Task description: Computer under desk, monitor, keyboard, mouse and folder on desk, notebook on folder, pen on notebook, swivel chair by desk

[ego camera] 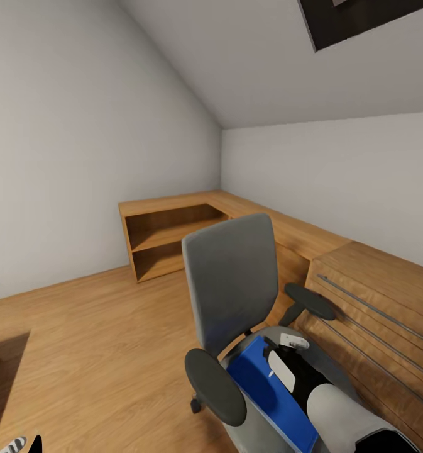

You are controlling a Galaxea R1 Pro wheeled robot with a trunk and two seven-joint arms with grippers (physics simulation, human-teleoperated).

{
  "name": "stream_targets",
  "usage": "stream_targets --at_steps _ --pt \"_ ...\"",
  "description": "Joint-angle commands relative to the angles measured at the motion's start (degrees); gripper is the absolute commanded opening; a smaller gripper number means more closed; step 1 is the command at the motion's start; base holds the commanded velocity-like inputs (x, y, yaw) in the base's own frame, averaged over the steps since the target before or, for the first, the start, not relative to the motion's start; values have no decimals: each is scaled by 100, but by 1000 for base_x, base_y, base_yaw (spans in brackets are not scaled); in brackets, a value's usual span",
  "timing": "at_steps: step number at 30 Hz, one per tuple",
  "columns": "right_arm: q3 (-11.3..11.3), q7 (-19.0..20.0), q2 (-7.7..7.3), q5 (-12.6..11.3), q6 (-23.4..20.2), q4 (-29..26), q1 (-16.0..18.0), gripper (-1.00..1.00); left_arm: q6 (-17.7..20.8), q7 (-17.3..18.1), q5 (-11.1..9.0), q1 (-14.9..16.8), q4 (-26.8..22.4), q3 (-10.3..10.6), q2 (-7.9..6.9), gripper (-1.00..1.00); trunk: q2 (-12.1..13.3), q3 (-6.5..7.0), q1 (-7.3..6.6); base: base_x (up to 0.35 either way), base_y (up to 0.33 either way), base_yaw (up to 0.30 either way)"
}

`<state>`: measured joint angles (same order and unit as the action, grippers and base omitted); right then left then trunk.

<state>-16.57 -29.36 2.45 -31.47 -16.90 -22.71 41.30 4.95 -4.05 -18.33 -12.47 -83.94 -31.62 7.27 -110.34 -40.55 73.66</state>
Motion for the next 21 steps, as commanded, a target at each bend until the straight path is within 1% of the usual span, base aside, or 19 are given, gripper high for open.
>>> stream_targets --at_steps 1,15,16,21 --pt "-43 -36 -5 -79 -33 30 0 100 32 -17 -55 -1 -12 -1 2 100 -2 -6 1 0 0 0" --pt "-48 -48 2 -73 -31 22 -1 100 32 -17 -50 -1 52 -1 2 100 -2 -6 1 0 0 0" --pt "-52 -54 4 -72 -31 23 0 -100 32 -17 -49 -1 53 -1 2 100 -2 -6 1 0 0 0" --pt "-63 -74 9 -51 -32 22 0 -100 32 -17 -50 -1 57 0 2 100 -2 -6 1 0 0 0"
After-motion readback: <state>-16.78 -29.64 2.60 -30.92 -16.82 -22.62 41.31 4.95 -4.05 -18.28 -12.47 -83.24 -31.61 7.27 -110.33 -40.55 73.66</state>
